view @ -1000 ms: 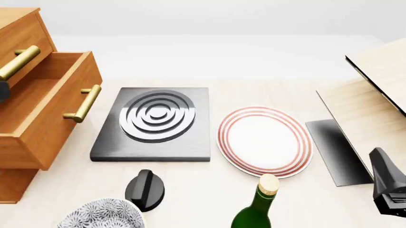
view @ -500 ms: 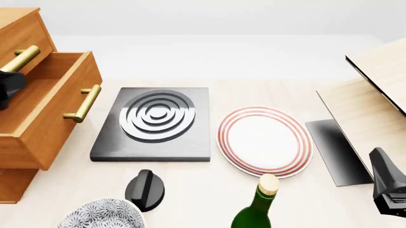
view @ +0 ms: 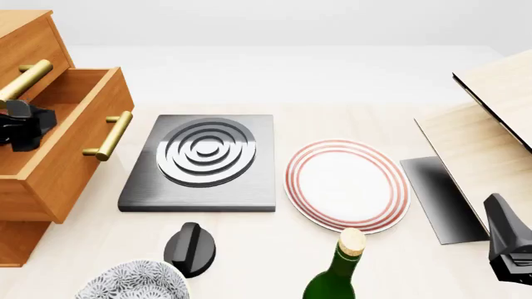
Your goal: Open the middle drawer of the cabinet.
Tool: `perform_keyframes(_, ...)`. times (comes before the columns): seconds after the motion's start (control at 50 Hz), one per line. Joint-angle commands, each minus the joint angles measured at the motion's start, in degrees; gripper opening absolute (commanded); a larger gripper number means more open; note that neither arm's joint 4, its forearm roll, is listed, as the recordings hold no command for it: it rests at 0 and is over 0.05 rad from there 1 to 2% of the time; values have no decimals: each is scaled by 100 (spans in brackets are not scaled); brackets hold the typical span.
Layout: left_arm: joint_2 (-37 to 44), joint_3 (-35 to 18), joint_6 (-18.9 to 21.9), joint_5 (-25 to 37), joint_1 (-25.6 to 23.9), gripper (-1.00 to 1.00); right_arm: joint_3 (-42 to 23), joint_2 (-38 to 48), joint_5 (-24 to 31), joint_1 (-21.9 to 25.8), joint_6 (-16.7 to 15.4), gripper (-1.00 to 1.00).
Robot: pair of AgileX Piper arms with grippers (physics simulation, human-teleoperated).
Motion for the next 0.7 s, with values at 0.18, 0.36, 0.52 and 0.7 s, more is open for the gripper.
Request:
perform_keyframes(0.18,174,172,112,-236,-170,100,1,0,-1,0,-1,100)
perform_keyframes(0.36,298,297,83,-364,-239,100,1,-1,-1,1,0,100)
perform_keyframes(0.52,354,380,37,-406,-259,100,1,0,-1,0,-2,100)
perform_keyframes(0.7,395,442,-5,-444,-270,100,1,0,-1,1,-1,100)
